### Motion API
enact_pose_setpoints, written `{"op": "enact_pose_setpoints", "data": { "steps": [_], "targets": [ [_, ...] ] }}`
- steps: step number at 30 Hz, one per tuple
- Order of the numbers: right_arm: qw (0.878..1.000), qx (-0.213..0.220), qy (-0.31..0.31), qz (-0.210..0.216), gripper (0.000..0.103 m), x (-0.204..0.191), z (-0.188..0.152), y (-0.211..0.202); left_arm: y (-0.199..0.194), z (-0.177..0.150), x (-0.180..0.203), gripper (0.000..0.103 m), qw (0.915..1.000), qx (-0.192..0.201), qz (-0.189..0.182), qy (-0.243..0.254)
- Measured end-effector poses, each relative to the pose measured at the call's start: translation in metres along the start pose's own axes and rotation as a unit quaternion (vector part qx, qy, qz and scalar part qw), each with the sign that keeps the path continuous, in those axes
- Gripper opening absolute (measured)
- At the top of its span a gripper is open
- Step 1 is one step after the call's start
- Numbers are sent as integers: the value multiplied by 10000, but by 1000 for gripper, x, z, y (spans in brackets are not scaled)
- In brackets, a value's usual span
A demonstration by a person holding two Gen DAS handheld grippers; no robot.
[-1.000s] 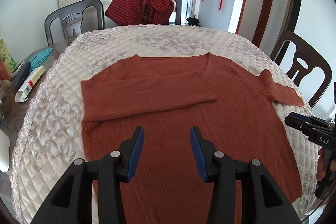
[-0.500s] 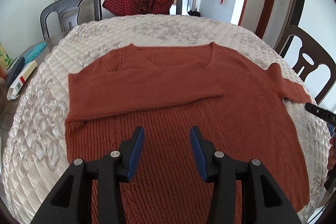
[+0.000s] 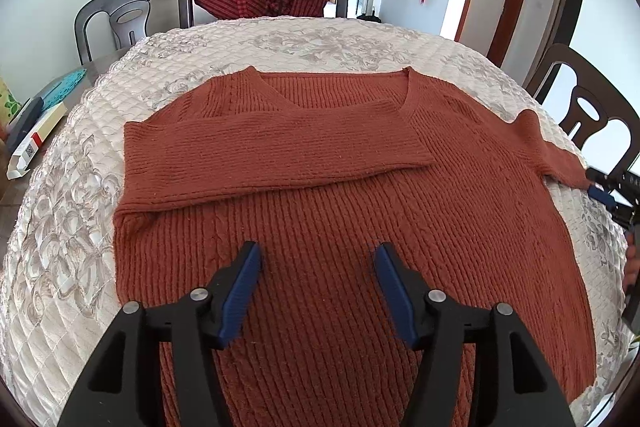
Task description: Fold small clothes
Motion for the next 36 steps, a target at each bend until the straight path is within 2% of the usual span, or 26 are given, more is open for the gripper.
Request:
{"op": "enact_pose_setpoints", "data": {
  "steps": [6, 9, 10, 14, 19, 22, 26, 29, 32, 34, 36],
  "targets": [
    [9990, 244, 367, -15, 44, 6, 14, 11, 1, -1, 1, 66, 10000, -3, -18, 4],
    [9991, 235, 339, -114, 13, 4, 18, 17, 2, -1, 2, 68, 10000, -8, -23, 17],
    [9990, 222, 375, -29, 12, 1, 19, 17, 2, -1, 2, 68, 10000, -10, -25, 24],
    [9987, 391, 57, 335, 11, -27, 25, 9, 2, -1, 2, 69, 10000, -13, -25, 40],
    [9913, 327, -604, 1120, 11, -100, 21, -1, 2, -1, 2, 69, 10000, -6, -62, 8],
    [9802, -64, -1082, 1656, 11, -154, -5, 9, 1, 0, -3, 69, 9997, 25, -204, -135],
    [9621, -889, -1676, 1957, 16, -193, -56, 32, -3, 2, -10, 69, 9986, 58, -369, -386],
    [9432, -1324, -2058, 2248, 16, -206, -89, 33, -8, 2, -11, 69, 9976, 81, -497, -479],
    [9333, -1323, -2199, 2513, 16, -201, -97, 18, -12, 8, -5, 69, 9941, 116, -903, -585],
    [9354, -1197, -2150, 2540, 16, -193, -92, 9, -12, 14, 5, 69, 9905, 97, -1214, -641],
    [9439, -1028, -2019, 2402, 16, -179, -84, 5, -8, 20, 18, 69, 9865, 22, -1496, -662]
  ]
}}
Point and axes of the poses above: each gripper's, at about its wrist camera, not at the fingertips, and y roughly the way its jaws point, x to its right, z to its top, the point moved 4 cm from there along y, roughly the way its jaws point, and after that the axes turned 7 degrees about x, right-handed, at the moved point
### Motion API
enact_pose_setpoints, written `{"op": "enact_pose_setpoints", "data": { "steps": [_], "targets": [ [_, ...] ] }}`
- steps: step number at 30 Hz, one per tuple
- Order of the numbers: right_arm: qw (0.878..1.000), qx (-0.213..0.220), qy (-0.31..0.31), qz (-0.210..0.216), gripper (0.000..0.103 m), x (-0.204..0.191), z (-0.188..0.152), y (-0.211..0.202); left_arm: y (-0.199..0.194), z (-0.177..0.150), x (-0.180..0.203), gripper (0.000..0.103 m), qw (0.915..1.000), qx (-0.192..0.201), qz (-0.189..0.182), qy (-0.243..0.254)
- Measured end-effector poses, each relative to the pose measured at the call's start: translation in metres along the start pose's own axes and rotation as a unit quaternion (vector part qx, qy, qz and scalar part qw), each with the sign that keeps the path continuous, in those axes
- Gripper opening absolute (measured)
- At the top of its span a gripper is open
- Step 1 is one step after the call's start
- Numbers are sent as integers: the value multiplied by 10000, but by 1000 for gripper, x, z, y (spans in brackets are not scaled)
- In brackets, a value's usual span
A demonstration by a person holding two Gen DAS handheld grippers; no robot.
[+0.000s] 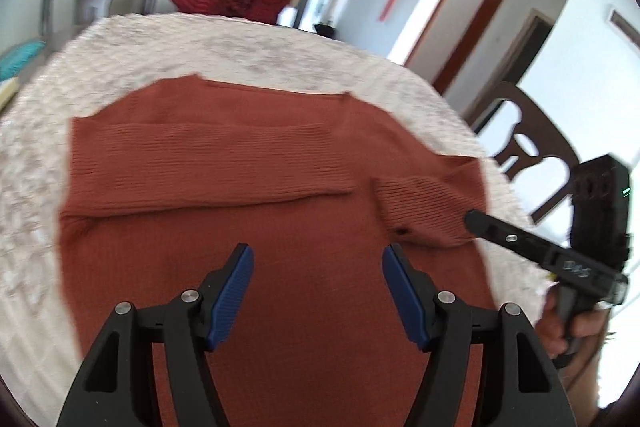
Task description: Fold small clothes
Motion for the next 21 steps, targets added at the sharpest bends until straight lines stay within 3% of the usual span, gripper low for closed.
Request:
{"op": "enact_pose_setpoints", "data": {
  "steps": [6, 10, 12, 13, 16, 19, 21],
  "targets": [
    [9971, 334, 397, -549, 16, 36, -3, -26, 38, 10, 39, 67, 9967, -452, -654, -142],
    [9952, 422, 539, -694, 16, 49, -8, -39, 61, 1, 53, 55, 9916, -954, -780, -390],
    [9945, 459, 572, -747, 16, 53, -10, -45, 65, 3, 55, 52, 9923, -911, -691, -465],
    [9943, 473, 581, -760, 16, 54, -11, -47, 66, 4, 56, 47, 9921, -919, -687, -506],
    [9942, 490, 581, -760, 16, 57, -13, -49, 75, 5, 55, 9, 9917, -980, -593, -589],
    [9944, 477, 592, -730, 16, 58, -14, -48, 80, 8, 55, 7, 9927, -936, -537, -532],
    [9945, 488, 593, -712, 16, 58, -14, -48, 65, 22, 58, 7, 9950, -598, -697, -392]
  ]
}}
Point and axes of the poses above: each gripper's, at about its wrist camera, not at the fingertips, and y roughly the way its jaws point, x to its right, z to its top, the point moved 4 cm from there along y, roughly the way its jaws point, and after that the axes turned 7 degrees about x, right-handed, at the moved point
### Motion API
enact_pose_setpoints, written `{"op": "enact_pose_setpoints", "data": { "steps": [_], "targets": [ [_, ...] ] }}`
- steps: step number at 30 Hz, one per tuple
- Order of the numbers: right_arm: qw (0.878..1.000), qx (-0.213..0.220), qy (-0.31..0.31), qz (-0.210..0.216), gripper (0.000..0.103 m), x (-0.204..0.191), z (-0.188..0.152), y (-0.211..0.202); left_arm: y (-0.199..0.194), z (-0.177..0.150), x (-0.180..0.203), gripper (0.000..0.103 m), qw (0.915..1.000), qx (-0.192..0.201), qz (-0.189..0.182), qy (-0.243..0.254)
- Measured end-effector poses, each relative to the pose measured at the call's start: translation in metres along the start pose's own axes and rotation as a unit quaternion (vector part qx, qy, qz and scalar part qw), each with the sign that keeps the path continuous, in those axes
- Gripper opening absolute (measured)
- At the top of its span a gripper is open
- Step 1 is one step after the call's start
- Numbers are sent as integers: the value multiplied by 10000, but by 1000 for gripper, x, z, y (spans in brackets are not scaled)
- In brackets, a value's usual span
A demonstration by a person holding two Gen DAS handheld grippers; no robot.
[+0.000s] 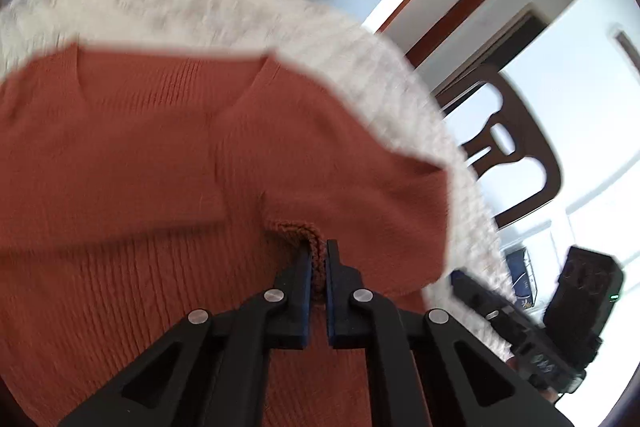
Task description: Fold small clothes
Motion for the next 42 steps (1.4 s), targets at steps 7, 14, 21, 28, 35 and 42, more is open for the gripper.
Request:
{"op": "enact_pose_setpoints", "data": {
  "steps": [7, 14, 21, 28, 35, 42],
  "targets": [
    [10000, 31, -65, 54, 16, -5, 4, 1, -58, 46, -15, 7, 9920, 1194, 119, 381],
    [9997, -188, -128, 72, 16, -10, 1, 19, -37, 25, -85, 7, 9940, 732, 818, -22],
    [9992, -259, -318, 16, 16, -21, 5, 28, -44, 16, -89, 8, 9937, 758, 819, -113],
    [9980, -138, -606, -63, 16, -31, 20, 36, -68, 31, -81, 8, 9894, 1149, 881, 108],
    [9948, -526, -738, -468, 10, -18, 15, 72, -25, 17, -82, 17, 9944, 503, 914, 162],
    [9928, -492, -887, -635, 7, -17, 23, 62, -37, 26, -72, 18, 9919, 735, 961, 380]
  ]
}}
Point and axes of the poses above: each gripper's, at about its wrist camera, not at the fingertips, and y roughly the way its jaws point, x to its right, z to its top, the point moved 4 cm from there along y, roughly the way its jaws point, and after that the axes turned 7 degrees about x, right-handed, at the moved point
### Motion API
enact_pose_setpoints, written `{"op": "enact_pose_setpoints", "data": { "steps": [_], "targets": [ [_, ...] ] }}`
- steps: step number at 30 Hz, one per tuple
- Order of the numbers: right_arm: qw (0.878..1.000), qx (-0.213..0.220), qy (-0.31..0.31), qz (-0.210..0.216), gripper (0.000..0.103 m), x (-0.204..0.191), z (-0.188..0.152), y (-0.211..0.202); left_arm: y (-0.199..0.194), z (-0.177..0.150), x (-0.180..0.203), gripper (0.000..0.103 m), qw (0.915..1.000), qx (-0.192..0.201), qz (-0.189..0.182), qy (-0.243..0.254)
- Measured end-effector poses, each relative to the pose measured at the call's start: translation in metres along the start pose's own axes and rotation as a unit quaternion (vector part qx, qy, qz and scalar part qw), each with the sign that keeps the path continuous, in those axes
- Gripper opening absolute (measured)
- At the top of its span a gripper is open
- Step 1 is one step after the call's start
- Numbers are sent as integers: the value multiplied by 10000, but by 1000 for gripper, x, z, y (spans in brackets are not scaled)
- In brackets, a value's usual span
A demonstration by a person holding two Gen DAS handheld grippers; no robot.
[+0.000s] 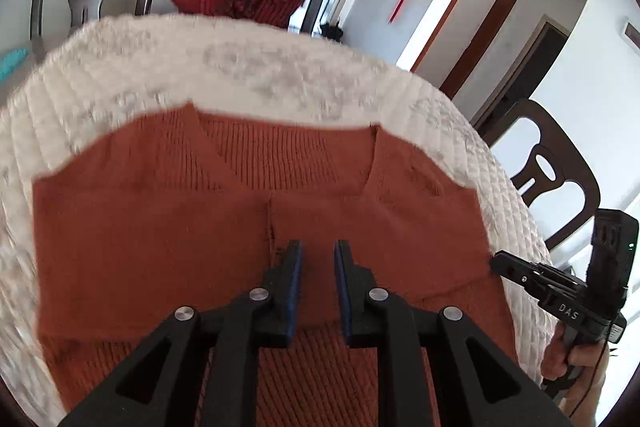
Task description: Fold small clothes
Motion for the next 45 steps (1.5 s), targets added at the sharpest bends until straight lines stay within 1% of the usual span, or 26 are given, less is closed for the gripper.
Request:
{"op": "enact_pose_setpoints", "data": {
  "steps": [2, 3, 4, 6, 8, 11, 12, 14, 17, 20, 23, 25, 28, 32, 35, 39, 42, 45],
  "targets": [
    [9999, 124, -76, -2, 9, -4, 9, -1, 1, 9, 2, 20, 9998, 106, 134, 102],
    [9998, 164, -93, -8, 9, -6, 16, 1, 5, 14, 2, 21, 9998, 115, 142, 106],
    [9998, 174, -105, -29, 10, -7, 19, 4, 10, 17, 2, 23, 9998, 96, 146, 105],
    [9997, 181, -149, -37, 10, -7, 30, 16, 21, 19, -2, 23, 9996, 7, 275, 100],
    [9998, 143, -43, -153, 10, 1, 37, 31, 34, 16, -6, 23, 9995, -172, 263, 66],
    [9992, -44, 104, -379, 10, 19, 40, 53, 40, 15, -8, 23, 9996, -155, 219, 86],
    [9995, 15, 139, -290, 10, 20, 42, 54, 39, 16, -7, 23, 9996, -166, 217, 74],
    [9995, -20, 174, -262, 10, 22, 43, 52, 35, 16, -8, 23, 9995, -166, 239, 76],
    [9993, 3, 35, -362, 10, 16, 39, 40, 15, 10, -5, 23, 9998, -68, 181, 112],
    [9998, 8, -84, -169, 10, 4, 27, 22, -6, -4, -1, 23, 9999, -35, 23, 143],
    [9993, -30, -353, -74, 10, -11, 11, 11, -9, -19, 0, 23, 9996, -255, -51, 79],
    [9984, -127, -531, -160, 10, -14, 1, 12, -7, -23, -1, 23, 9997, -170, 37, 184],
    [9980, -56, -607, -178, 10, -13, -2, 14, -6, -22, 0, 23, 9997, -136, 81, 194],
    [9973, -83, -676, -284, 10, -15, -2, 12, -14, -24, 1, 23, 9990, -65, 273, 352],
    [9970, -36, -692, -349, 10, -16, -5, 4, -30, -21, -7, 23, 9981, 150, 457, 392],
    [9975, 61, -605, -349, 10, -13, -7, -2, -44, -14, -34, 23, 9949, 366, 890, 312],
    [9980, 114, -546, -313, 10, -11, -4, -3, -49, -15, -60, 23, 9910, 347, 1285, 152],
    [9978, -60, -532, -389, 10, -6, -6, 7, -52, -20, -79, 23, 9893, 264, 1435, -64]
  ]
}}
Point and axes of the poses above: each gripper's, at about its wrist camera, not at the fingertips, and y roughly the way its jaws point, x to its right, z to its top, the point moved 4 cm from there along y, roughly the way its jaws point, and after that the axes turned 7 degrees about x, right-handed, at the moved point
